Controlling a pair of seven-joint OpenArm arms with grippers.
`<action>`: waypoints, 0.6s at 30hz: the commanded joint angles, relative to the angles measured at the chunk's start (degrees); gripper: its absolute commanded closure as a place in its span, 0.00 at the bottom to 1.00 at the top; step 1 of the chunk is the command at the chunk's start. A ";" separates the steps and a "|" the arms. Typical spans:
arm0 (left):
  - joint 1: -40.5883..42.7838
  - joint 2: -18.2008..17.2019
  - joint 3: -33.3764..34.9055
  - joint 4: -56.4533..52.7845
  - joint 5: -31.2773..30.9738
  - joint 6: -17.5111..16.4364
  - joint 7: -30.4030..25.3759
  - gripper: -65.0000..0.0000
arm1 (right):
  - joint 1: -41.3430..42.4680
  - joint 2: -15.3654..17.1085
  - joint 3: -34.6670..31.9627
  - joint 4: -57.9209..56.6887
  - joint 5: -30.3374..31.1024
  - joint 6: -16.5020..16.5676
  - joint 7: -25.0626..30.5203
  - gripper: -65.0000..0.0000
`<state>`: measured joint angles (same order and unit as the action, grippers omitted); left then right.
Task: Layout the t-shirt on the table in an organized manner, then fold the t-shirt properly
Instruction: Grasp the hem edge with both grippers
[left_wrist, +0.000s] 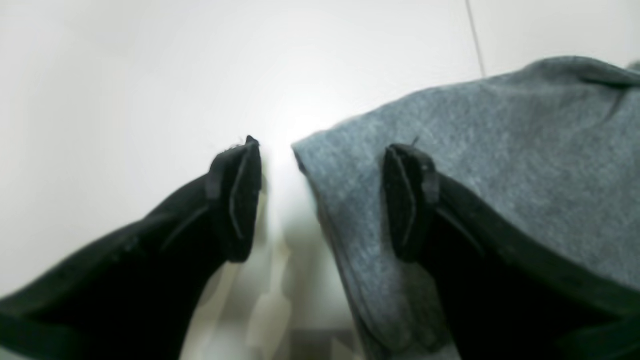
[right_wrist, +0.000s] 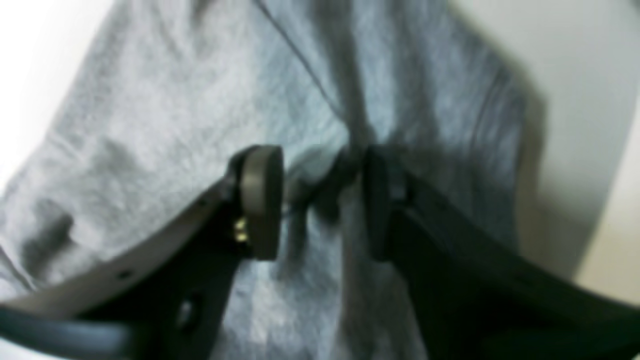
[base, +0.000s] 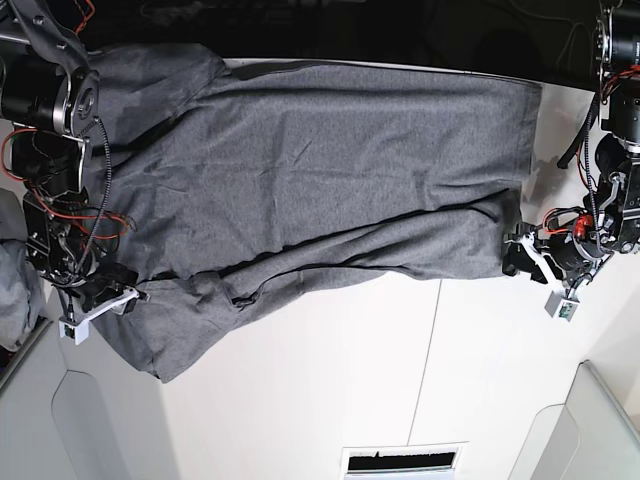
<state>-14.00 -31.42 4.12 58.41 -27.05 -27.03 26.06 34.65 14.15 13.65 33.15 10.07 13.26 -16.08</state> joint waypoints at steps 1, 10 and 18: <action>-1.22 -1.11 -0.44 0.66 -0.52 0.04 -1.05 0.38 | 2.01 0.57 0.22 1.16 0.46 0.76 1.33 0.66; -1.20 -0.92 -0.37 -2.82 -0.72 0.00 -1.68 0.38 | 1.92 -1.66 0.20 1.09 -0.04 3.98 1.29 0.75; -1.07 -0.94 -0.37 -4.09 -1.44 -1.33 -1.66 0.38 | 1.81 -1.92 0.22 0.48 -1.90 1.49 1.07 0.75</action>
<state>-13.85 -31.27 4.12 53.67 -27.97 -27.97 25.45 34.79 11.70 13.69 32.88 7.75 14.92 -15.92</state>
